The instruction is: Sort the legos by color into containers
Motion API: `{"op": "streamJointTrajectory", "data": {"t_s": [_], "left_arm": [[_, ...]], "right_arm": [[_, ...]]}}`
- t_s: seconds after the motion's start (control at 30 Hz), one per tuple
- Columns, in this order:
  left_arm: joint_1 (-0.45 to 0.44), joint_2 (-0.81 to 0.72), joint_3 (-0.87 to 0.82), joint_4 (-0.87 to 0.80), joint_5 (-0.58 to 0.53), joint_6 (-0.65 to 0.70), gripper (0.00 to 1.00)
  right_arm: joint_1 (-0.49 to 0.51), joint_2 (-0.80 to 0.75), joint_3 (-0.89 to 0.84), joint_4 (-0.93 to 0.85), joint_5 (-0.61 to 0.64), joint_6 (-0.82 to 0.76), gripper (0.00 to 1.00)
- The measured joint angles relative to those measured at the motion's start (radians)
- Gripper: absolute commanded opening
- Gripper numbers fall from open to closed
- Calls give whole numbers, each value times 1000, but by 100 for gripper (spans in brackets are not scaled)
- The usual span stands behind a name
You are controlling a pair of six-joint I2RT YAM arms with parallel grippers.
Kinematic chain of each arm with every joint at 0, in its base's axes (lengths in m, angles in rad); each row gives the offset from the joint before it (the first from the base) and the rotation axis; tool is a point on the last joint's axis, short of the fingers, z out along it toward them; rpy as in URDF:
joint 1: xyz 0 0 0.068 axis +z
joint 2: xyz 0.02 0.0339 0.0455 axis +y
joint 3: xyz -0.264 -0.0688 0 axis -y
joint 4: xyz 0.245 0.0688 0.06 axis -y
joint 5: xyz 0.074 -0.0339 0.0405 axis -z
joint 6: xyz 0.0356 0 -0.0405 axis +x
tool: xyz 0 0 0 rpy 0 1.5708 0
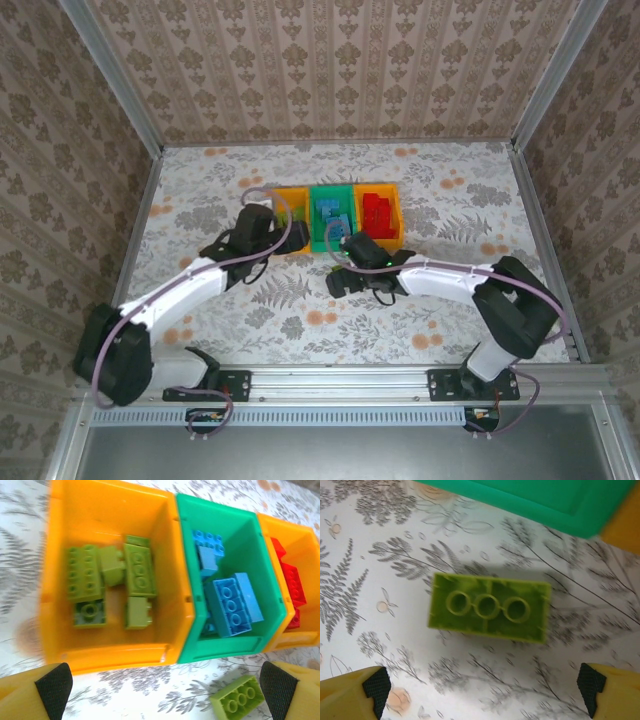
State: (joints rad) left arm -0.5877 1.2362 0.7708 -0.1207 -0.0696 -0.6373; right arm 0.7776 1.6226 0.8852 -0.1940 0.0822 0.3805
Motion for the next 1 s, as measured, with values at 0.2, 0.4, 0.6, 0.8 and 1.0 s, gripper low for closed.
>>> {"op": "streamJointTrajectory", "data": {"t_s": [0.2,0.4,0.6,0.8,1.0], "left_arm": [[81,-214,-142,-40,-37,-21,100],[158,-329,-230,-92,-36,-31,100],[200,-367,-265,-115,-23,-42,100],[214,-368,-280,-119,-3,-44,100],[230,-368,-286,-119,3,-44,100]], "right_arm": [[19,94,70,-7,47,-11,100],[19,197,149,-35,79,-11,93],[19,225,183,-61,110,-8,65],[21,222,187,-69,117,-8,60],[26,172,206,-95,89,-8,62]]}}
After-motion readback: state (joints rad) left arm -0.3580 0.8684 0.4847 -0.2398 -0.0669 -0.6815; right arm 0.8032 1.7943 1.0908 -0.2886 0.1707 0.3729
